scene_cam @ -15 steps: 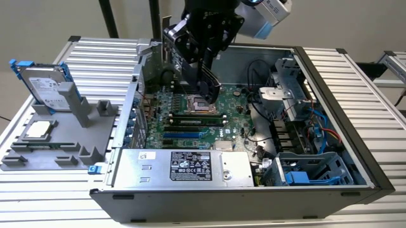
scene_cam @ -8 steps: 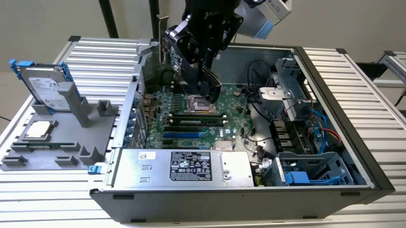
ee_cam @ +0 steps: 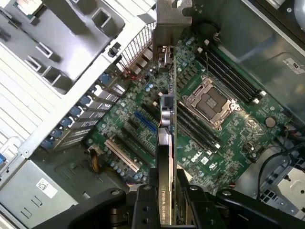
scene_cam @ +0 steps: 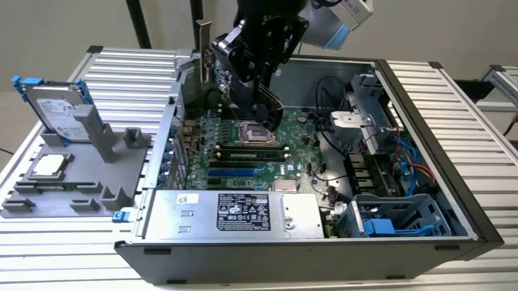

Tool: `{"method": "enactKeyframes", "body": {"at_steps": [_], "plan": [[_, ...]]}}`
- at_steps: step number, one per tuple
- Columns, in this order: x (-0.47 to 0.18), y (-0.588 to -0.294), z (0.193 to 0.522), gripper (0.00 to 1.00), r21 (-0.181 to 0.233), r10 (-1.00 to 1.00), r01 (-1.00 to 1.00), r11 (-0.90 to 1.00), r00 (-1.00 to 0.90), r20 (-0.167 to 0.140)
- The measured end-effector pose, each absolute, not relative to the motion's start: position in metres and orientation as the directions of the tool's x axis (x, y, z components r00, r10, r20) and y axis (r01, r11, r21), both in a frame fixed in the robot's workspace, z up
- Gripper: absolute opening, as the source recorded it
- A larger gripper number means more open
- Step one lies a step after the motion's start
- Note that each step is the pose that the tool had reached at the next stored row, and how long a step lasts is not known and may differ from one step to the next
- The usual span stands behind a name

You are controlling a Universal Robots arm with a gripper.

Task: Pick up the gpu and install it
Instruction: 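Insert the gpu into the slot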

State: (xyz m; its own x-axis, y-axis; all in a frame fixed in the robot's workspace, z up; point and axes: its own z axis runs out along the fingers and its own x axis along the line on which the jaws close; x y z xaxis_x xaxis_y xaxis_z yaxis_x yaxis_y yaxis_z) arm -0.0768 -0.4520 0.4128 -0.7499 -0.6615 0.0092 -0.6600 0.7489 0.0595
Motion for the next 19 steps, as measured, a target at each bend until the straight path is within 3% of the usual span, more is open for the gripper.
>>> {"method": "enactKeyframes", "body": {"at_steps": [19], "plan": [[-0.0761,-0.4519,0.4128,0.00,0.059,-0.748,-0.747,0.662,-0.663,0.009]]}}
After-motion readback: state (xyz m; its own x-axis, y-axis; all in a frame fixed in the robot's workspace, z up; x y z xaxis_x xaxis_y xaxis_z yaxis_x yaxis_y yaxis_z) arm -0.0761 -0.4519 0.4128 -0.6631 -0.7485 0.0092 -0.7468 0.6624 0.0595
